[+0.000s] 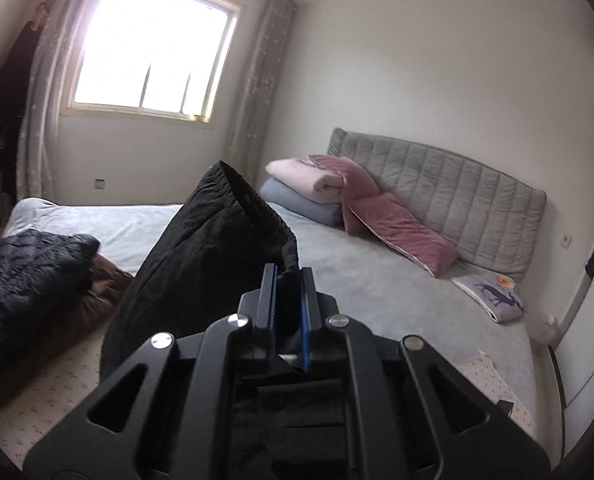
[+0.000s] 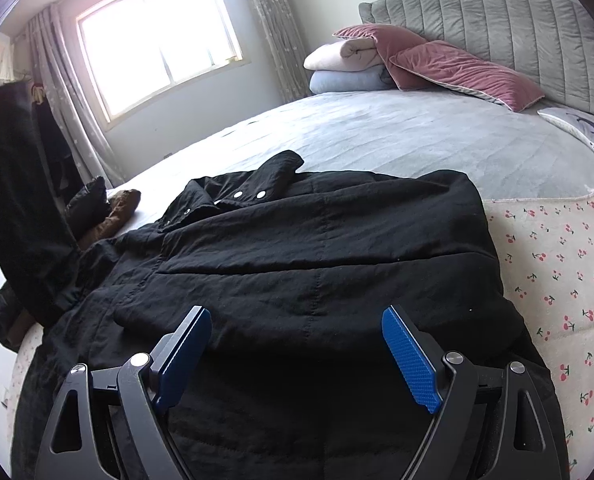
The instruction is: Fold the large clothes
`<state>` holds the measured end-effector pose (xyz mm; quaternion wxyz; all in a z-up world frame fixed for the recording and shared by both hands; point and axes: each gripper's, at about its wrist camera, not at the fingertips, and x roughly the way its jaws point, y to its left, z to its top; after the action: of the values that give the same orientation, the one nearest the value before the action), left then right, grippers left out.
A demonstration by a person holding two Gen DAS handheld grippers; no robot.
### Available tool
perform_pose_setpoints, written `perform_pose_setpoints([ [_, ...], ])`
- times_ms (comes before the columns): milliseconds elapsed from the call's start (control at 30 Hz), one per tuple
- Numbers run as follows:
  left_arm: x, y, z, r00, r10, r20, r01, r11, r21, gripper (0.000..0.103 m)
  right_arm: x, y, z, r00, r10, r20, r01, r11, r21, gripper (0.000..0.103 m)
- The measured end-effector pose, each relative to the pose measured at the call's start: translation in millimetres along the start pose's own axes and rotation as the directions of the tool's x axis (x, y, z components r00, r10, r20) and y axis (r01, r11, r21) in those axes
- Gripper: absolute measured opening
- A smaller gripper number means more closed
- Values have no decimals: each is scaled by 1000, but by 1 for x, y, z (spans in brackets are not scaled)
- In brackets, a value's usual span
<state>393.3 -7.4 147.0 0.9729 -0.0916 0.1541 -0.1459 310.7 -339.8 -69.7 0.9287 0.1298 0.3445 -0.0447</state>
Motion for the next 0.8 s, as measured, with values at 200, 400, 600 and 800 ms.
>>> perform_pose_setpoints([
  [200, 60, -44, -66, 958, -183, -219, 176, 983, -55, 22, 1, -6, 0, 1000, 10, 3, -10, 1000, 16, 88],
  [400, 61, -61, -103, 886, -260, -384, 285, 958, 8, 64, 3, -16, -1, 1000, 11, 6, -11, 999, 48, 88],
  [600, 36, 9, -75, 926, -145, -349, 191, 976, 101, 73, 2, -18, 0, 999, 42, -4, -41, 996, 80, 89],
  [800, 30, 129, -94, 916, 111, -386, -48, 985, 167, 73, 16, -14, 7, 976, 204, -72, -183, 957, 226, 88],
])
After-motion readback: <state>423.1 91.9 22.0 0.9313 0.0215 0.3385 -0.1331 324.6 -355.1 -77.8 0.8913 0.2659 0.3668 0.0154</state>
